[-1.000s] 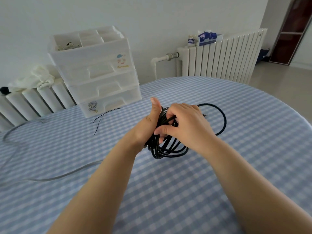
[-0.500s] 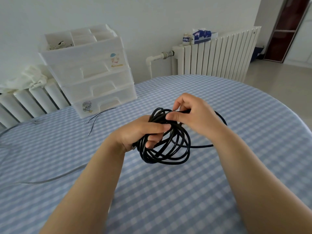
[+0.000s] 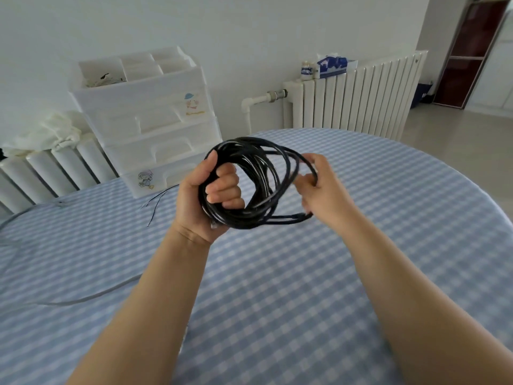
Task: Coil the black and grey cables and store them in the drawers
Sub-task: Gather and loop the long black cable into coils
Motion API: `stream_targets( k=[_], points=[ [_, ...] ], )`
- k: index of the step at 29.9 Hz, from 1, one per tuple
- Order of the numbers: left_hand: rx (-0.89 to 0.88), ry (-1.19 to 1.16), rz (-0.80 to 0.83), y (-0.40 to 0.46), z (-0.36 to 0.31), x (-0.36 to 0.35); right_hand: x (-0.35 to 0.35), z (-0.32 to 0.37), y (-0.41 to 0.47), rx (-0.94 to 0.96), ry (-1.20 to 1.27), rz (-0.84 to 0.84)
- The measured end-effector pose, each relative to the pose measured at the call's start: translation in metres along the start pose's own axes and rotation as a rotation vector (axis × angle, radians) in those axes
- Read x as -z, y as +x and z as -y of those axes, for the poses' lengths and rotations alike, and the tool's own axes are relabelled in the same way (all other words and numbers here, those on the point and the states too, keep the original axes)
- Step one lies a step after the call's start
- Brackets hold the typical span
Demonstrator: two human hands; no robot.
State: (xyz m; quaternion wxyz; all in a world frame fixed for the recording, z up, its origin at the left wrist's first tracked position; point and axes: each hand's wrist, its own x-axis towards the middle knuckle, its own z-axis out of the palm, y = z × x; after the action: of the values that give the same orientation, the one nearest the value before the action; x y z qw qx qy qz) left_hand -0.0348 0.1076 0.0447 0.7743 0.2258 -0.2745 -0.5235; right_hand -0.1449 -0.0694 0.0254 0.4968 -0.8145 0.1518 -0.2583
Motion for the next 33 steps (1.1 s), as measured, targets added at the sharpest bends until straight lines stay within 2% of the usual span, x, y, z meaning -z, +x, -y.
stream_targets(
  k=[3,8,10,12,16,19,25,29,33],
  points=[
    [-0.175,-0.167,-0.176,-0.001,0.000,-0.004,-0.022,0.004,-0.010,-0.063,0.017,-0.070],
    [-0.443,-0.285,-0.417,0.001,-0.001,-0.013,-0.058,0.012,-0.025,-0.142,0.469,-0.190],
    [-0.518,-0.314,-0.498,0.002,-0.005,-0.014,-0.059,0.013,-0.025,-0.278,0.484,-0.123],
    [-0.599,-0.260,-0.575,0.000,-0.009,-0.015,-0.055,0.011,-0.022,-0.415,0.384,0.043],
    [-0.648,0.055,-0.699,0.002,-0.004,-0.020,-0.049,0.013,-0.028,-0.419,0.028,0.418],
    [-0.654,0.377,-0.785,0.006,0.008,-0.022,-0.051,0.019,-0.036,-0.339,-0.093,0.532],
    [-0.719,1.008,-0.782,0.004,0.021,-0.014,-0.048,0.035,-0.046,-0.220,-0.146,0.641],
    [-0.568,1.383,-0.822,0.003,0.031,-0.005,-0.044,0.039,-0.048,-0.072,-0.148,0.590],
    [-0.462,1.609,-0.789,0.006,0.028,0.003,-0.030,0.035,-0.041,0.052,-0.134,0.588]
  ],
)
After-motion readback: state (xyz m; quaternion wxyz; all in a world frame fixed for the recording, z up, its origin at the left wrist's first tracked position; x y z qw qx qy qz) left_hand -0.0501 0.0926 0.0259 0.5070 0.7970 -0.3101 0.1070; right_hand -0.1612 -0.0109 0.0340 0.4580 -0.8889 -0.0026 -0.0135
